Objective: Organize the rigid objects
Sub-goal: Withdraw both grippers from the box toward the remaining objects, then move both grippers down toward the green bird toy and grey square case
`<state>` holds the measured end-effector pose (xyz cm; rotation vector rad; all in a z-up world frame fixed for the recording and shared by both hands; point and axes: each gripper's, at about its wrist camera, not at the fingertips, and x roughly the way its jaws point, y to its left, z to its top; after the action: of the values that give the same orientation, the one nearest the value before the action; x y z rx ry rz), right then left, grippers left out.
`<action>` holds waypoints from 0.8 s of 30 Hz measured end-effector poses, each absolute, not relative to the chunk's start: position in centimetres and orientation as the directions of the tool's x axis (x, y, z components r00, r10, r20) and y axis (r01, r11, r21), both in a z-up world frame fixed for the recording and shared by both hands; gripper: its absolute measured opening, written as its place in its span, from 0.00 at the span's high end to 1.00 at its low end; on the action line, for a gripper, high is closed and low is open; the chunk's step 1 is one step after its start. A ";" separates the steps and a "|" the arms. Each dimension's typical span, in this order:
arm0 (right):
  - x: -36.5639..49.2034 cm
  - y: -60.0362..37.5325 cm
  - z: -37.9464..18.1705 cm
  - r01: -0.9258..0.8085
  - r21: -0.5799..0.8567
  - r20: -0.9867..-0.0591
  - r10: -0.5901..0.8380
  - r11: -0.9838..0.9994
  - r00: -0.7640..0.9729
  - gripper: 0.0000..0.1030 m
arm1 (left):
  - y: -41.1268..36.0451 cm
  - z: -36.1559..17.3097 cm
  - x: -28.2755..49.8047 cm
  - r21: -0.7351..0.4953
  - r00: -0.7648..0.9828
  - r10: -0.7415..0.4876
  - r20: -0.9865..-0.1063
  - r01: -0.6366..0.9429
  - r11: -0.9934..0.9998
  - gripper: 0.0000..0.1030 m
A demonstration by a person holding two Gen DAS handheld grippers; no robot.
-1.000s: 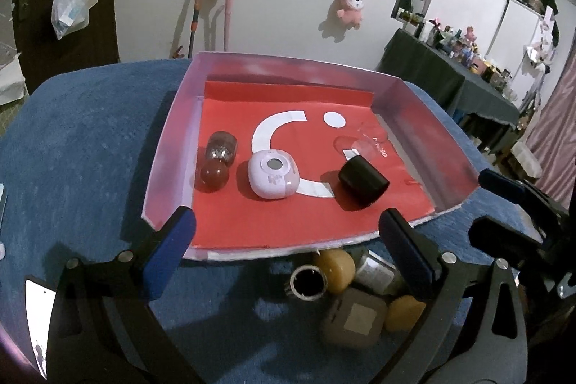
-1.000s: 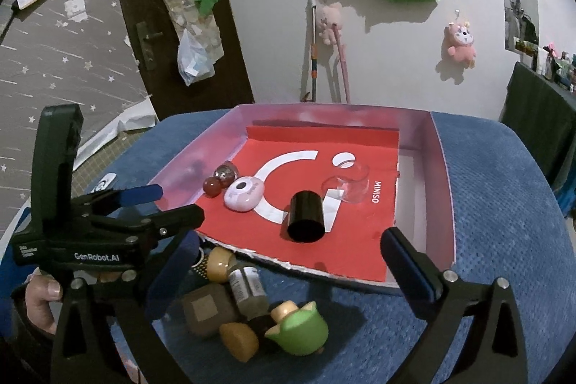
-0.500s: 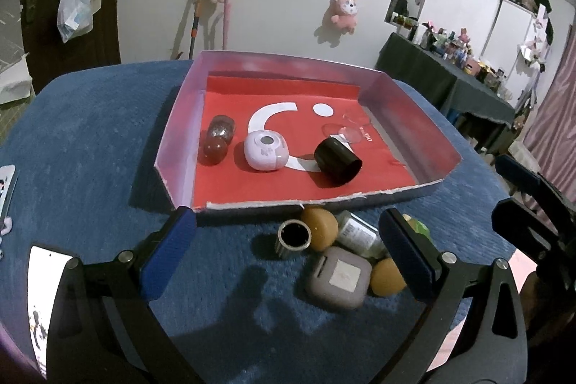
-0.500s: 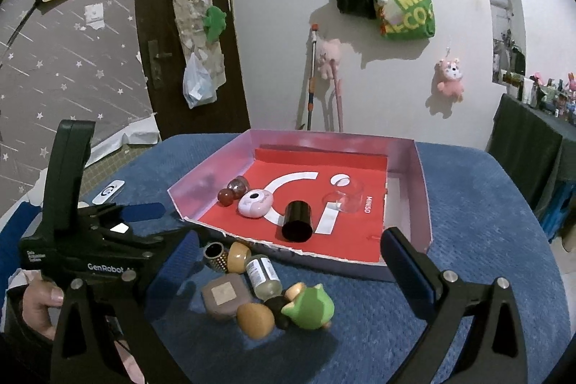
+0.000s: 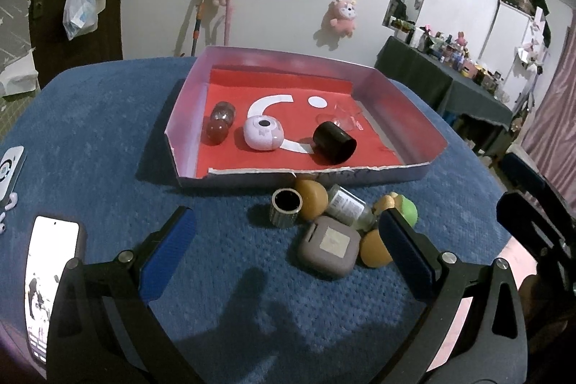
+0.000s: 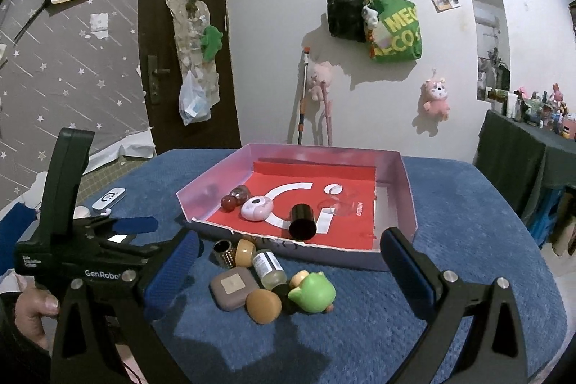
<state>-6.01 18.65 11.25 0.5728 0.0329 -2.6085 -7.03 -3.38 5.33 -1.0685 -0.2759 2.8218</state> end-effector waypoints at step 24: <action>-4.8 19.5 8.5 0.432 0.076 -0.455 -0.417 -0.898 -0.787 0.00 | -3.8 2.3 -4.1 -0.235 -0.716 0.183 -0.674 -0.027 -0.972 0.00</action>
<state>-4.76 19.46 8.51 0.6540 0.0439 -2.6072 -4.08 -3.79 2.29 -1.1302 -0.3178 2.7907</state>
